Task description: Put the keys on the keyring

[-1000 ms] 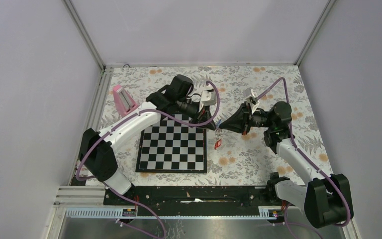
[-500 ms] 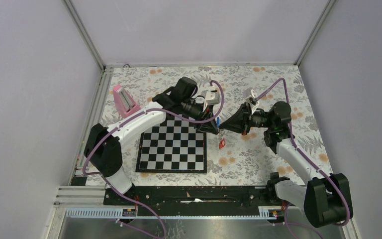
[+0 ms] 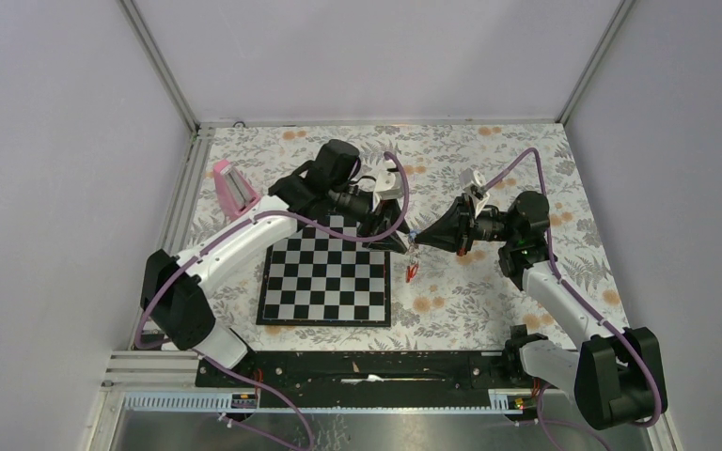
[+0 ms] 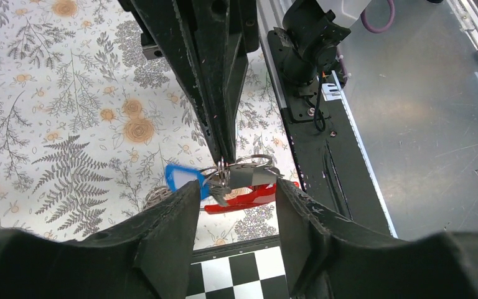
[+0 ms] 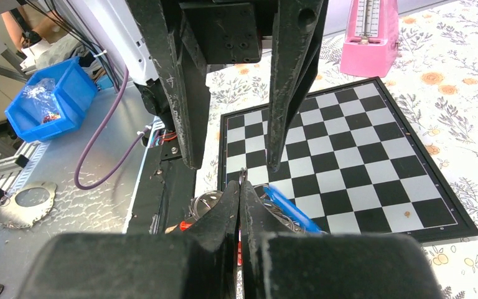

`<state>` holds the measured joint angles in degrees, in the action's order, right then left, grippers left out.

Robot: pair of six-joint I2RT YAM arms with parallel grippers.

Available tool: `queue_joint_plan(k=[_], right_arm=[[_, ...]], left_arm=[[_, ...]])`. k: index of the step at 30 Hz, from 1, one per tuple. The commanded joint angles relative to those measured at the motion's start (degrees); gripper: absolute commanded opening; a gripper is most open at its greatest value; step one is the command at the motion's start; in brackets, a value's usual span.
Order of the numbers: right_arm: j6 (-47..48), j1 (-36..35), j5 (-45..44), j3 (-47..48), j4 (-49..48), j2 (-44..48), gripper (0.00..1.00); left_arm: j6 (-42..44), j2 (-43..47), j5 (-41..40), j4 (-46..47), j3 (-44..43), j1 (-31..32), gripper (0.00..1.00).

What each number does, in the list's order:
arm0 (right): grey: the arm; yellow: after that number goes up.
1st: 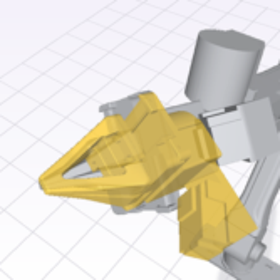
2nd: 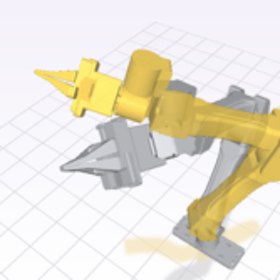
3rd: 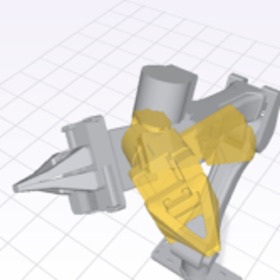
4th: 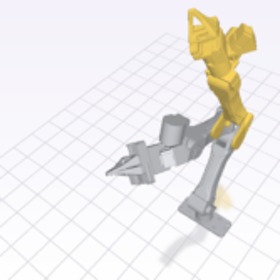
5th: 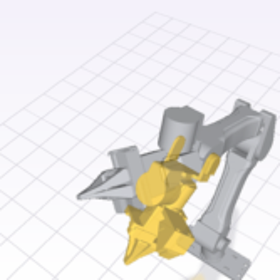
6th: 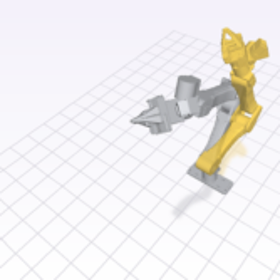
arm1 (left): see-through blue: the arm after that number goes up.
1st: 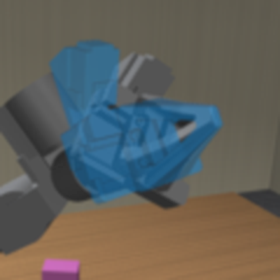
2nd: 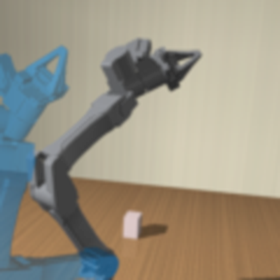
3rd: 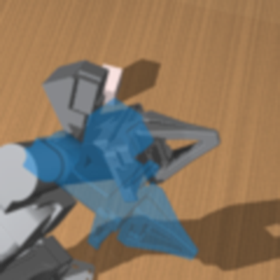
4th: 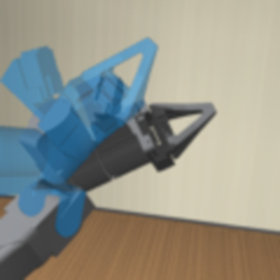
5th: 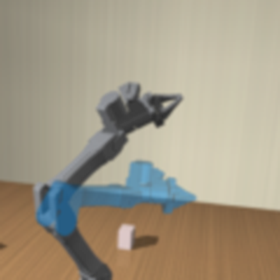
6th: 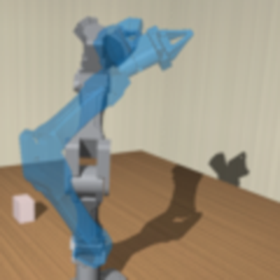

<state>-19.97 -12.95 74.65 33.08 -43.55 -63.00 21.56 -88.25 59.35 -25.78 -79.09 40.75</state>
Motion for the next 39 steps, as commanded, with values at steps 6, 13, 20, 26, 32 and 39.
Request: queue_joint_plan(k=[6, 13, 20, 26, 32, 39], right_arm=[[1.69, 0.45, 0.49, 0.29, -0.27, 1.39, 0.0], [2.14, 0.47, 0.41, 0.2, 0.07, 1.21, 0.0], [2.56, 0.46, 0.32, 0.02, 0.45, 1.19, 0.0], [3.71, 0.55, 0.23, -0.12, 1.71, 1.32, 0.0], [7.31, 0.6, 0.06, 0.19, 5.58, 1.59, 0.01], [19.59, 0.73, -1.79, 4.06, 21.68, 2.68, 0.32]], left_arm=[[0.32, -0.41, 1.77, 2.93, -1.1, 0.11, 0.46], [0.51, -1.52, 1.82, 2.93, -1.13, 0.74, 0.39], [0.39, -2.8, 1.81, 2.93, -1.37, 1.56, 0.31], [-0.25, -3.18, 1.47, 2.93, -1.98, 1.7, 0.15], [-0.31, -2.44, -1.51, 1.33, -3.21, 1.67, 0.0], [10.71, -2.75, -17.0, -17.12, -11.89, 5.19, 0.0]])
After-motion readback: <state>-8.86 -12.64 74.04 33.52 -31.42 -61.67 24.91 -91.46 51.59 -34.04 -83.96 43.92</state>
